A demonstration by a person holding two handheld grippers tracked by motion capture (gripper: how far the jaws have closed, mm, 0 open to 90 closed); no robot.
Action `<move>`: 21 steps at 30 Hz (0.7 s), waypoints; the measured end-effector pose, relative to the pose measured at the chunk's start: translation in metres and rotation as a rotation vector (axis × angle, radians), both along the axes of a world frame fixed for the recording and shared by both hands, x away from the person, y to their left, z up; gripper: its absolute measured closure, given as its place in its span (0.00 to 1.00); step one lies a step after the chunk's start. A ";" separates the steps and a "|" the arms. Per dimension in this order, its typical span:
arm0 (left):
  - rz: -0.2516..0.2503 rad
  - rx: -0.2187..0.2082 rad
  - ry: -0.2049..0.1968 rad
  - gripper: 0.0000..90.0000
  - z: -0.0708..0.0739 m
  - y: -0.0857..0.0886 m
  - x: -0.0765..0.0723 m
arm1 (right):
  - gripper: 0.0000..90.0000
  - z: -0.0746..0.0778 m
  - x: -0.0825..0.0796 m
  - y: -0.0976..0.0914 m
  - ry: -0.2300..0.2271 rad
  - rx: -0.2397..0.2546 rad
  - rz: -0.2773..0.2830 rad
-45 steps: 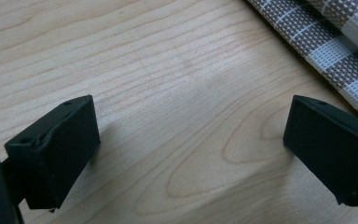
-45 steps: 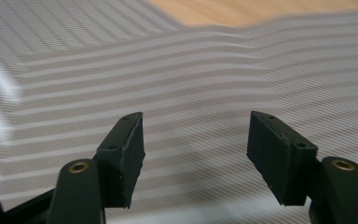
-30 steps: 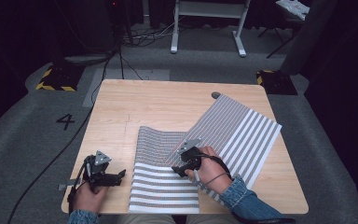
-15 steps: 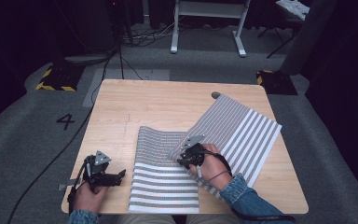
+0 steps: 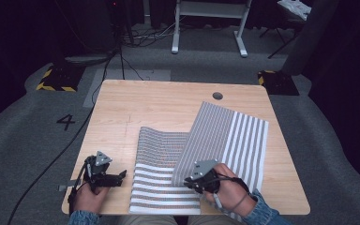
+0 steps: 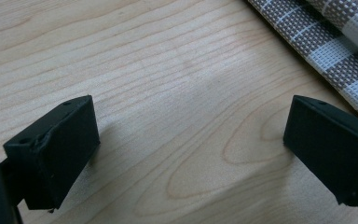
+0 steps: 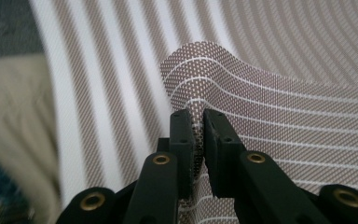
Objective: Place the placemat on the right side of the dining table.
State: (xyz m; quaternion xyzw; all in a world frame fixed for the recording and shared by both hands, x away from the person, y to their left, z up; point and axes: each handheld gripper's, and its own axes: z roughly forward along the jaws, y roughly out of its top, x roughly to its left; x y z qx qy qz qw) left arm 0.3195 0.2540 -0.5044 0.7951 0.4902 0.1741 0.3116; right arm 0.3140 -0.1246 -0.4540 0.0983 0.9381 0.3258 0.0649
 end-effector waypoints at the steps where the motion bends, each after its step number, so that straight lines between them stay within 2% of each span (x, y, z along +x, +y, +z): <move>1: 0.000 0.000 0.000 0.04 0.000 0.000 0.000 | 0.91 0.000 0.000 0.000 0.000 0.000 0.000; 3: 0.000 -0.006 -0.001 0.04 0.000 0.000 0.000 | 0.91 -0.003 -0.010 -0.023 -0.004 -0.032 -0.008; 4: 0.001 -0.006 -0.001 0.04 0.000 0.000 0.000 | 0.91 -0.003 -0.010 -0.023 -0.004 -0.032 -0.008; 5: 0.001 -0.006 -0.001 0.04 0.000 0.000 0.000 | 0.91 -0.003 -0.011 -0.031 0.002 -0.037 -0.019; 6: 0.004 -0.003 -0.004 0.04 0.000 0.000 0.000 | 0.90 -0.003 -0.012 -0.039 -0.010 -0.056 -0.028; 7: 0.004 -0.002 -0.003 0.04 0.000 0.000 0.001 | 0.90 -0.002 -0.011 -0.055 -0.022 -0.073 -0.064; 8: 0.004 -0.004 -0.001 0.04 0.000 0.000 0.001 | 0.90 -0.002 -0.011 -0.055 -0.022 -0.073 -0.064; 9: 0.002 -0.002 0.001 0.04 0.000 0.000 0.001 | 0.89 -0.004 -0.010 -0.068 -0.017 -0.082 -0.106; 10: 0.001 0.001 0.002 0.04 0.000 0.000 0.001 | 0.89 -0.005 -0.009 -0.074 -0.019 -0.092 -0.128; 11: 0.001 0.001 0.002 0.04 0.000 0.000 0.001 | 0.89 -0.005 -0.009 -0.074 -0.019 -0.092 -0.128; 14: 0.000 0.001 0.004 0.04 0.000 0.000 0.001 | 0.87 -0.007 -0.003 -0.093 -0.058 -0.133 -0.178; 21: 0.001 -0.001 0.004 0.04 0.000 0.000 0.001 | 0.87 -0.008 -0.005 -0.108 -0.063 -0.127 -0.213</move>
